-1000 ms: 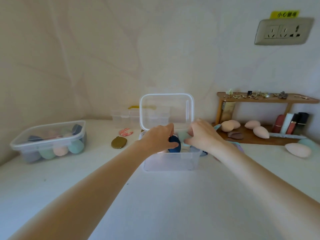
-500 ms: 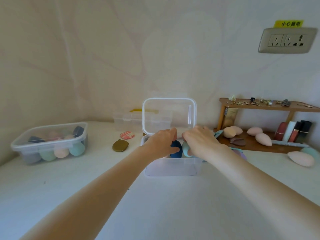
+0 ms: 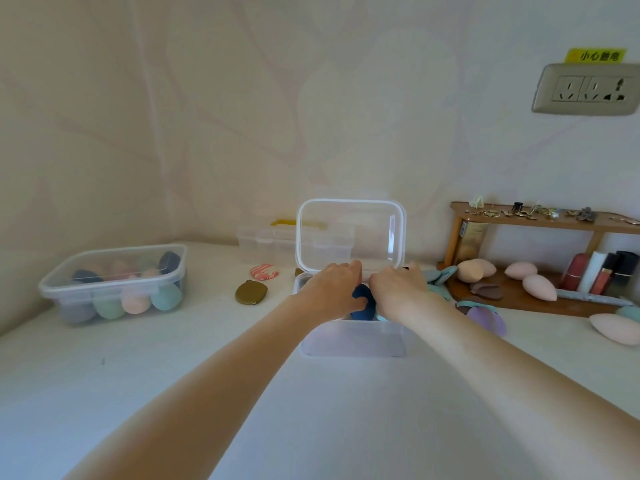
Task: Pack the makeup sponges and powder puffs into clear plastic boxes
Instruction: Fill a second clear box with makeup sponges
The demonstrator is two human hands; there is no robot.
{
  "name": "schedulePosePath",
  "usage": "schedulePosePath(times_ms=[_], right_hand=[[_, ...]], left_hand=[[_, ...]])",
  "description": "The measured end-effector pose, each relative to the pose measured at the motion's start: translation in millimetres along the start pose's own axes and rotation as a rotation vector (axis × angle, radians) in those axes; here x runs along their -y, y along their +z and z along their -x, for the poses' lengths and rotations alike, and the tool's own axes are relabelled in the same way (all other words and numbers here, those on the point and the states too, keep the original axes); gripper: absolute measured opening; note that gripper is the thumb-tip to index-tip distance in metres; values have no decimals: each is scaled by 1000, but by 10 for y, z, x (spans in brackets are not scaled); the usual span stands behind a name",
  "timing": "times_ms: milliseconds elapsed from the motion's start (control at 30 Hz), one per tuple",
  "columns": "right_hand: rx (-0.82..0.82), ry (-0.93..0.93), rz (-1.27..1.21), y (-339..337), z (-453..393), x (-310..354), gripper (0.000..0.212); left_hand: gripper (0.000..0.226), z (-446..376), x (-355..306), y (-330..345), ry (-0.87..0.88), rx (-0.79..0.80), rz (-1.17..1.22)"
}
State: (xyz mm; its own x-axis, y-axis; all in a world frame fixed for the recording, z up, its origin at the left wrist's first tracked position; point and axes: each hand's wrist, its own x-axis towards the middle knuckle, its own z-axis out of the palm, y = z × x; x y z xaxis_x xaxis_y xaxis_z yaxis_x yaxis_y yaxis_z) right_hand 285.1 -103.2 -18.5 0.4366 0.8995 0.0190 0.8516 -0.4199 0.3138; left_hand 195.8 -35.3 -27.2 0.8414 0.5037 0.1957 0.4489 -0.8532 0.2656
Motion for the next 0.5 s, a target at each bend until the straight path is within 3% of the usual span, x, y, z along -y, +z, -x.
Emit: schedulePosePath(times_ms=[33,133,233,500], right_hand=[[13,-14,-18,-8,3,-13,12],[63,-34,-138,-36,1,-92,21],[-15,-43,-231,-48,46,-136,24],[-55,-13,-114,-23,22,9,30]], left_hand=[[30,0,5,-2,1,-2,-7],[30,-16,20,9,-3,3,-21],[31,-31,20,23,1,8,-31],[32,-30,-7,-11,-17,75,-24]])
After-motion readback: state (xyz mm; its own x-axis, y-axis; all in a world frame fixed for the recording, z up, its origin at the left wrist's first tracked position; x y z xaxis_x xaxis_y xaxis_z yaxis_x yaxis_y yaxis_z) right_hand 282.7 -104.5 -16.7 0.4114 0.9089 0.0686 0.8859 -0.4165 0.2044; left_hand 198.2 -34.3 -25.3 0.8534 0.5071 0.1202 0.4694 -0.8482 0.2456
